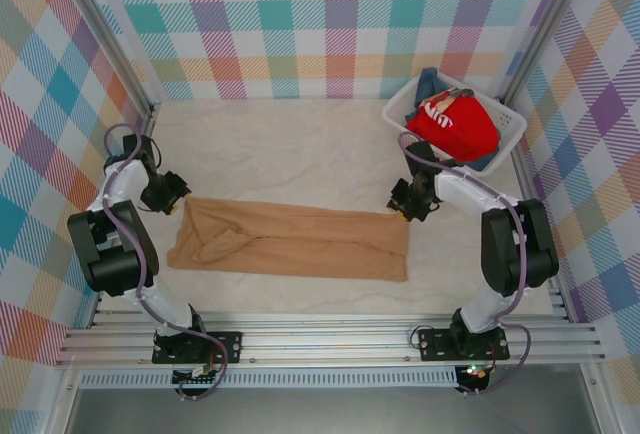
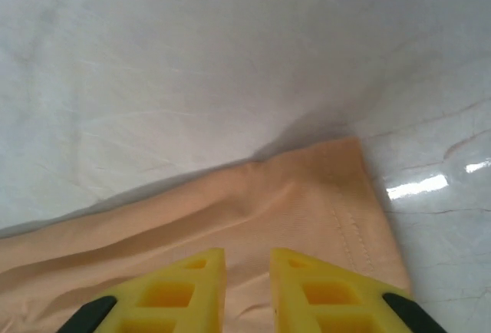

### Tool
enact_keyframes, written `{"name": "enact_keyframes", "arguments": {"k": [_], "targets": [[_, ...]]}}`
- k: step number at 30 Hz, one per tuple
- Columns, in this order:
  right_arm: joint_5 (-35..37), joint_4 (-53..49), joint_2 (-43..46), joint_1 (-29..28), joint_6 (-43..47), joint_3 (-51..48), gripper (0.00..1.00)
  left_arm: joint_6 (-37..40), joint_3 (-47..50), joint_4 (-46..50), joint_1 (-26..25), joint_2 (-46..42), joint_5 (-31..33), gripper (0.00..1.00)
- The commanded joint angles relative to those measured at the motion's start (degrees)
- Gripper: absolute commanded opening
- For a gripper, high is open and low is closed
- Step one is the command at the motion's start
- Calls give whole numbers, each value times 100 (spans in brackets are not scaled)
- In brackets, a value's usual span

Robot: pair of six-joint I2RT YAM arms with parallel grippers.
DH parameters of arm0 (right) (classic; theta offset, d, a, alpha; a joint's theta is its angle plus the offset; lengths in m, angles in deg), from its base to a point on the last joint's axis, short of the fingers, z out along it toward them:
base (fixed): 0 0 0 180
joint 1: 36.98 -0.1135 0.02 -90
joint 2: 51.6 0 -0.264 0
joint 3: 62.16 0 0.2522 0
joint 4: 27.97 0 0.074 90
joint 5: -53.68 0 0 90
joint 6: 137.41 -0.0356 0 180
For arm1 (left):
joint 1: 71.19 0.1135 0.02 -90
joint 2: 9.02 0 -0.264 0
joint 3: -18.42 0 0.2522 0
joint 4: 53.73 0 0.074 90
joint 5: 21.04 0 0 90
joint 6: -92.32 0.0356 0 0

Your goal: Fold and stack the t-shirts

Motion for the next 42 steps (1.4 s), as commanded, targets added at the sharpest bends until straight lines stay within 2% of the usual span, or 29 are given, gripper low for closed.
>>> {"name": "enact_keyframes", "arguments": {"k": [1, 6, 10, 13, 17, 23, 28, 34, 42], "targets": [[-212, 129, -338, -2, -253, -60, 20, -404, 378, 432, -273, 64, -237, 33], [-139, -185, -1003, -12, -420, 184, 18, -493, 549, 155, -436, 328, -404, 29], [423, -589, -1272, 23, -340, 421, 18, -392, 262, 144, -436, 854, -70, 23], [728, -907, -1522, 71, -48, 719, 17, -253, -9, 90, -436, 1129, 206, 22], [865, -1050, -1782, 90, 380, 1145, 17, -176, -386, 184, -454, 1412, 113, 24], [816, -1052, -1866, 90, 772, 1491, 17, -157, -149, 234, -578, 358, 385, 36], [652, -991, -1907, 76, 866, 1549, 18, -153, 665, 151, -590, -430, -88, 36], [584, -990, -1937, 78, 901, 1568, 19, 48, 874, -117, -594, -155, -439, 30], [584, -1024, -1946, 77, 880, 1594, 19, 139, 754, 59, -655, 173, -97, 24]]}}
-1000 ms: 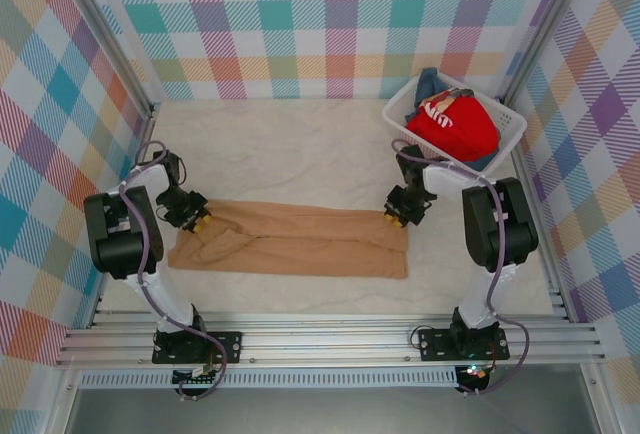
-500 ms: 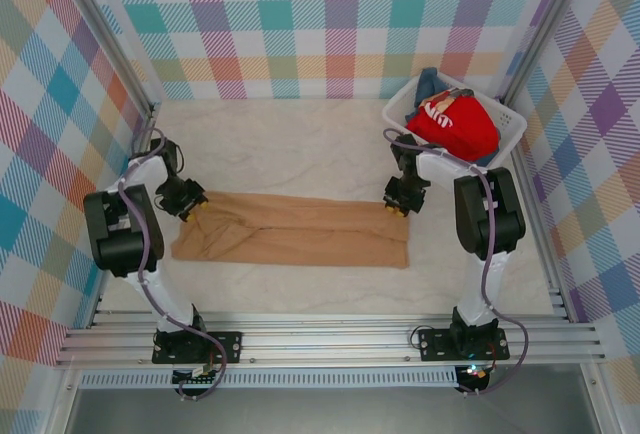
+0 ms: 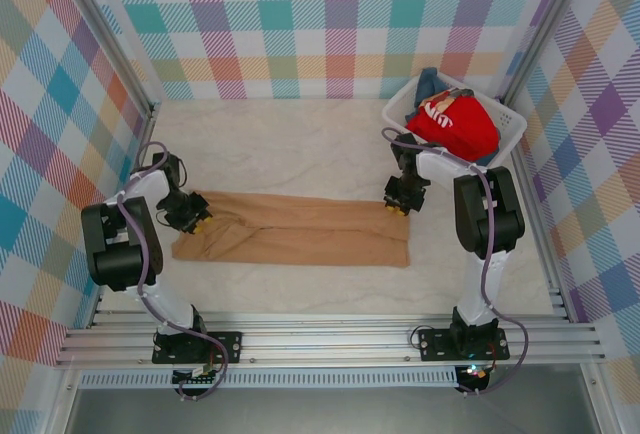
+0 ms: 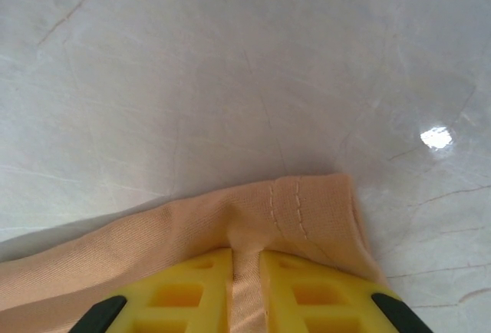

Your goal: Fold and stack the t-shirts

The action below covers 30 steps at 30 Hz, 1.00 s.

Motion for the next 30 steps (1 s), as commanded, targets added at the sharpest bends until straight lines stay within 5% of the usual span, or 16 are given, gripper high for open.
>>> {"name": "enact_keyframes", "arguments": {"k": [1, 23, 30], "targets": [[68, -109, -232, 34, 77, 60, 19, 154, -76, 140, -115, -6, 157, 23], [50, -126, -242, 37, 25, 44, 19, 358, 18, 207, -386, 198, 702, 23], [33, -115, -219, 39, -1, 36, 19, 142, 93, 445, -476, -220, 1010, 30]]}}
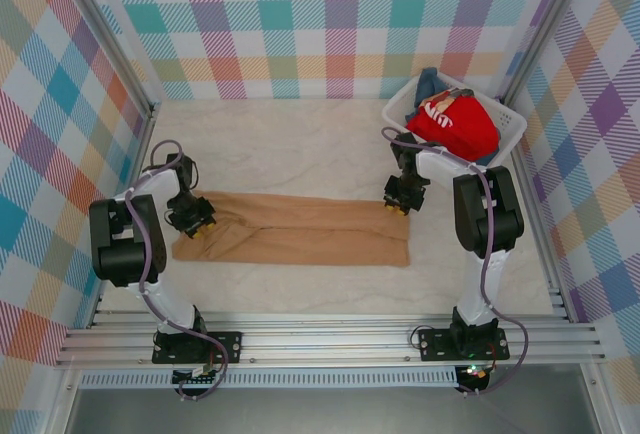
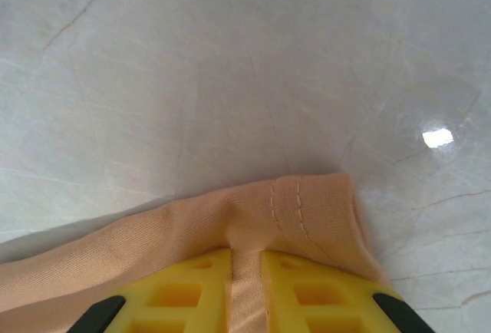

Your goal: Fold and stack the t-shirts

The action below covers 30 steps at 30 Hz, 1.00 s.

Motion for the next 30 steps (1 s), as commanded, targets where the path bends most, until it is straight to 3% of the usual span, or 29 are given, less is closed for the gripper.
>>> {"name": "enact_keyframes", "arguments": {"k": [1, 12, 21, 30], "targets": [[51, -91, -190, 38, 9, -24, 19, -155, 118, 206, -56, -321, 135, 31], [65, -115, -165, 36, 26, -41, 19, -192, 126, -166, -61, 108, -104, 24], [56, -82, -198, 36, 6, -25, 19, -195, -45, -79, -87, -77, -25, 10], [42, -98, -235, 36, 44, 14, 19, -217, -246, 155, -103, -157, -78, 8]]}}
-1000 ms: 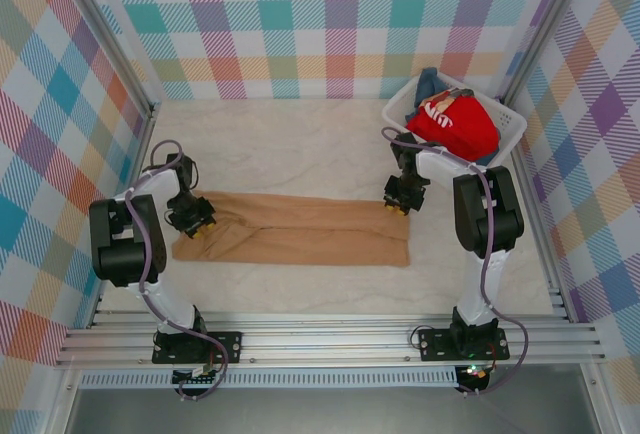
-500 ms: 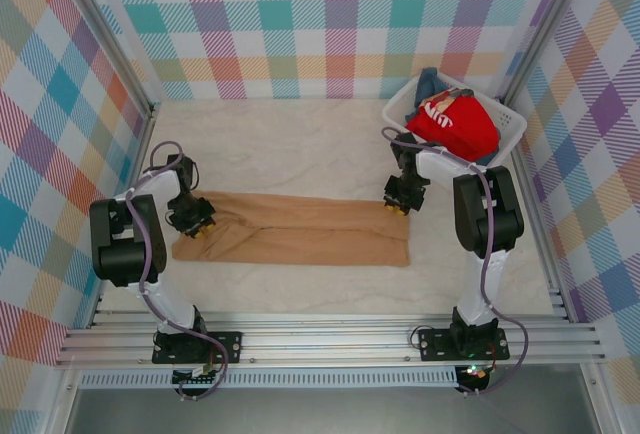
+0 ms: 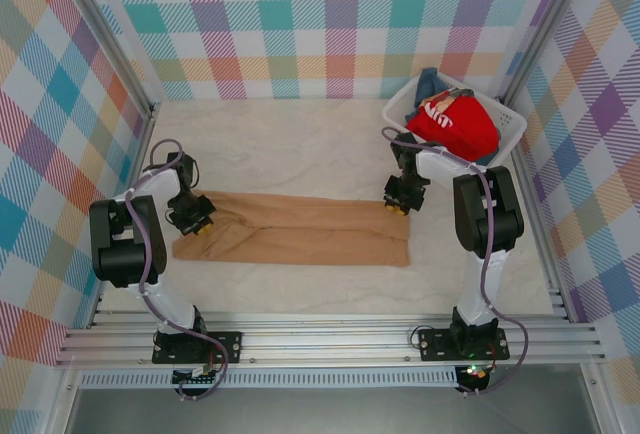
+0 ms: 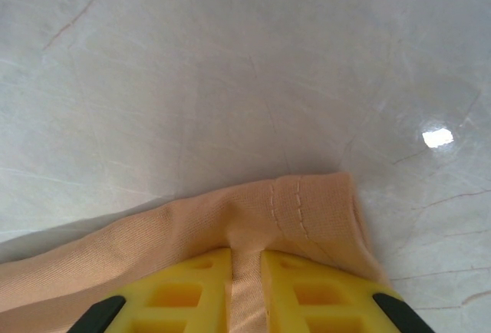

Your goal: Fold and stack the t-shirts

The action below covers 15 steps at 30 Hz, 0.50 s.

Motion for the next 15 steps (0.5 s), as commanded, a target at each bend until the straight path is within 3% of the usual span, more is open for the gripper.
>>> {"name": "enact_keyframes", "arguments": {"k": [1, 15], "targets": [[44, -91, -239, 36, 44, 9, 19, -67, -207, 199, -64, -141, -53, 8], [27, -91, -278, 36, 56, 33, 19, -91, -290, 219, -156, 123, -144, 14]]}}
